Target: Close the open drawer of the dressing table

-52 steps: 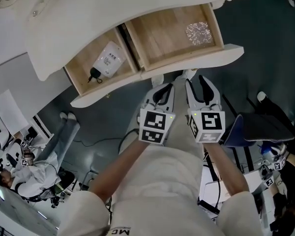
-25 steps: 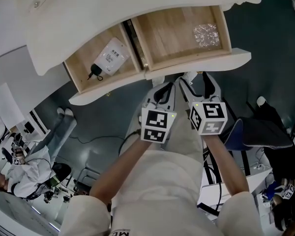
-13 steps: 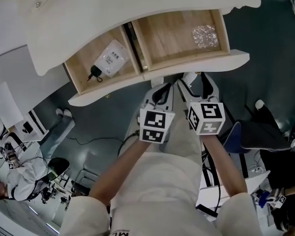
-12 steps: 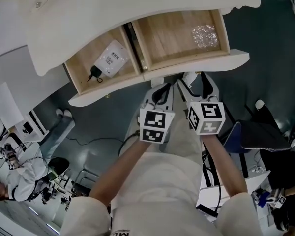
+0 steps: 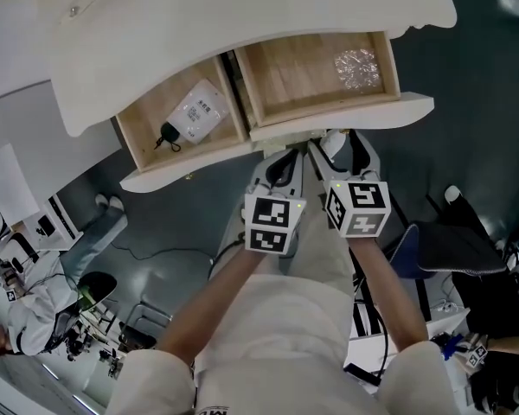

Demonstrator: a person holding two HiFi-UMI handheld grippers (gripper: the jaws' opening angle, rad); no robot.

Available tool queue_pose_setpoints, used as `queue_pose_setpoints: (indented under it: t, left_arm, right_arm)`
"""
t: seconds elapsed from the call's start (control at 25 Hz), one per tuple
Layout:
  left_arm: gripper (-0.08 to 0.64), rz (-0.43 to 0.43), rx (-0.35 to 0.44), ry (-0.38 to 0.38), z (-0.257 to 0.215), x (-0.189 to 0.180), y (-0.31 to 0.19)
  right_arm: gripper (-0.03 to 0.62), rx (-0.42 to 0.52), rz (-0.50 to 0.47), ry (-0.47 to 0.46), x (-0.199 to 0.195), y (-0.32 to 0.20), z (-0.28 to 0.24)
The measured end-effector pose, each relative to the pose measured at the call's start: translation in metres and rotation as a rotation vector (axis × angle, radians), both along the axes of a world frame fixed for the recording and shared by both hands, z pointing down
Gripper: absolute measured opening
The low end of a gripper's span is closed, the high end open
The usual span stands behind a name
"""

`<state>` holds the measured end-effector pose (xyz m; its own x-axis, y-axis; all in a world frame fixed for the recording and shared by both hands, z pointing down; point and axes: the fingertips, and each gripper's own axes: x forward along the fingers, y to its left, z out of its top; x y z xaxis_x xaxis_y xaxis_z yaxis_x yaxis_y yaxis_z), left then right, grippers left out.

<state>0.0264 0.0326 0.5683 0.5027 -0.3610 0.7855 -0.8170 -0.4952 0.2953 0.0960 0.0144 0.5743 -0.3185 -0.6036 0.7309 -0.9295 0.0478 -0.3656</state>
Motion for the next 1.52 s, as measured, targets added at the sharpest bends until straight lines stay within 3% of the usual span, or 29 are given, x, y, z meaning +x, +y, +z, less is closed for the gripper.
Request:
queue_pose_setpoints:
  t: [1.52]
  left_arm:
    - [0.011,-0.116,0.044,0.007,0.000,-0.013,-0.054]
  right_arm:
    - [0.330,0.080,-0.031,0.002,-0.004,-0.077,0.000]
